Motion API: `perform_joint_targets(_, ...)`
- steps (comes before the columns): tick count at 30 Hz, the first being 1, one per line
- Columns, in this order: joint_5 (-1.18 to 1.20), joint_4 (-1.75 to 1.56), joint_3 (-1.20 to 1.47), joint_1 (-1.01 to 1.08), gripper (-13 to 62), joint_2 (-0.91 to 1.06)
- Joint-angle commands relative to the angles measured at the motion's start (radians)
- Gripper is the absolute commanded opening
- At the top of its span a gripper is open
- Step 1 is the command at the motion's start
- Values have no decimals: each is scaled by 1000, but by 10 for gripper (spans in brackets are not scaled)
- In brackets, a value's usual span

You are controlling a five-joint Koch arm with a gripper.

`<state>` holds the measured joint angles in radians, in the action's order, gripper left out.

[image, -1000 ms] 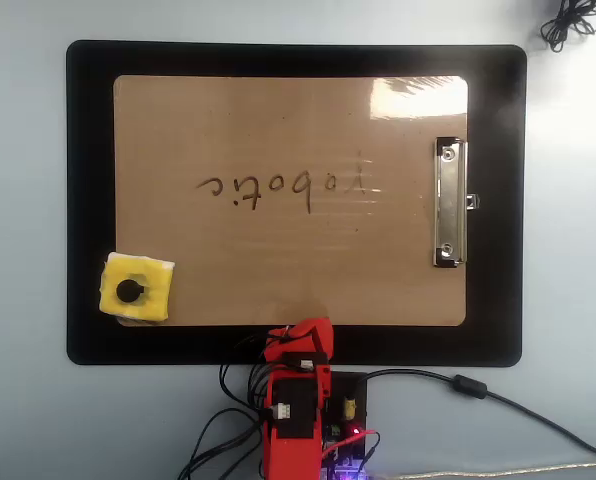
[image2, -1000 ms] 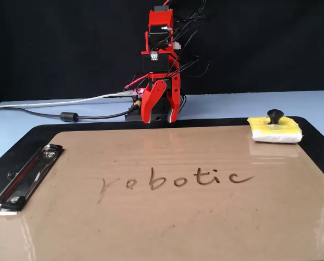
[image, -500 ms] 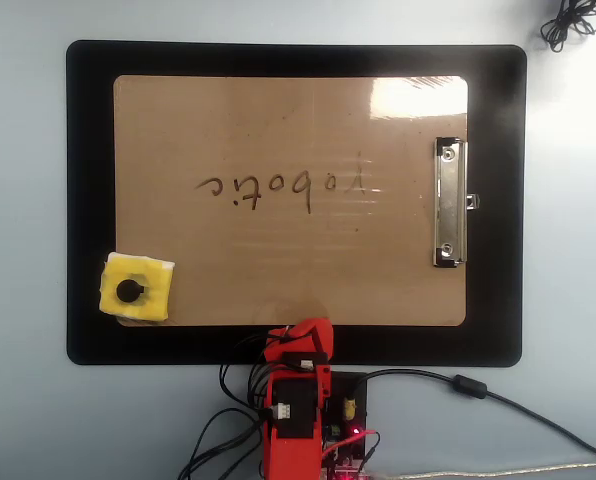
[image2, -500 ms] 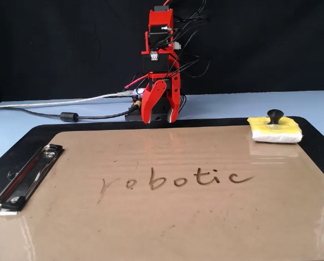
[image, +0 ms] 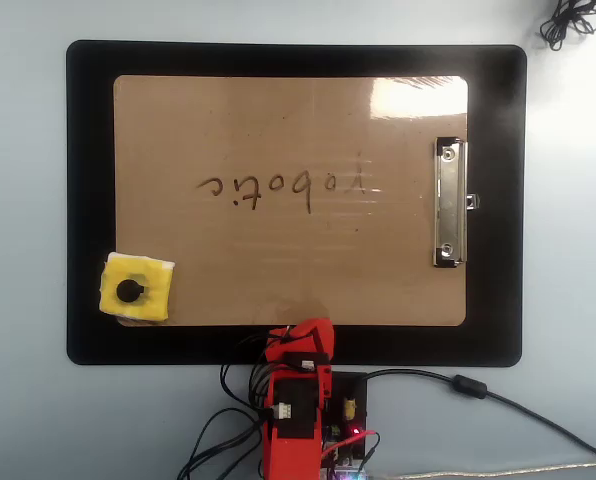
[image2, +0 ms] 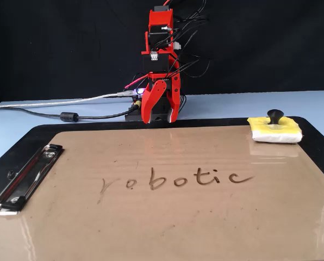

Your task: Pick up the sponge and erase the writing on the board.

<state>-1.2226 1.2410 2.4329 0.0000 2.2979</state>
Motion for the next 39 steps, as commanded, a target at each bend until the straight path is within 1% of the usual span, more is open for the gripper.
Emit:
perform_joint_targets(1, -8, -3, 3, 57, 339, 23)
perform_joint_targets(3, -9, -48, -6, 89, 337, 51)
perform_joint_targets(5, -12, -89, -29, 26, 335, 63)
perform_joint_targets(7, -60, -155, -120, -215, 329, 63)
perform_joint_targets(8, -126, -189, -164, -325, 324, 61)
perform_joint_targets(10, -351, -291, -256, -537, 322, 55)
perform_joint_targets(13, -583, -514, -321, -761, 321, 18)
perform_joint_targets(14, -624, -624, -319, -834, 321, -8)
perform_joint_targets(16, -630, -781, -302, -916, 321, -61)
perform_joint_targets(18, -624, -925, -225, -940, 321, -130)
perform_joint_targets(21, -623, -1029, -195, -946, 323, -199)
perform_joint_targets(25, -597, -1078, -202, -994, 323, -202)
perform_joint_targets(29, -584, -1213, -198, -1022, 320, -225)
perform_joint_targets(36, -488, -1489, -201, -1098, 312, -508)
perform_joint_targets(39, -472, -1528, -201, -1100, 312, -566)
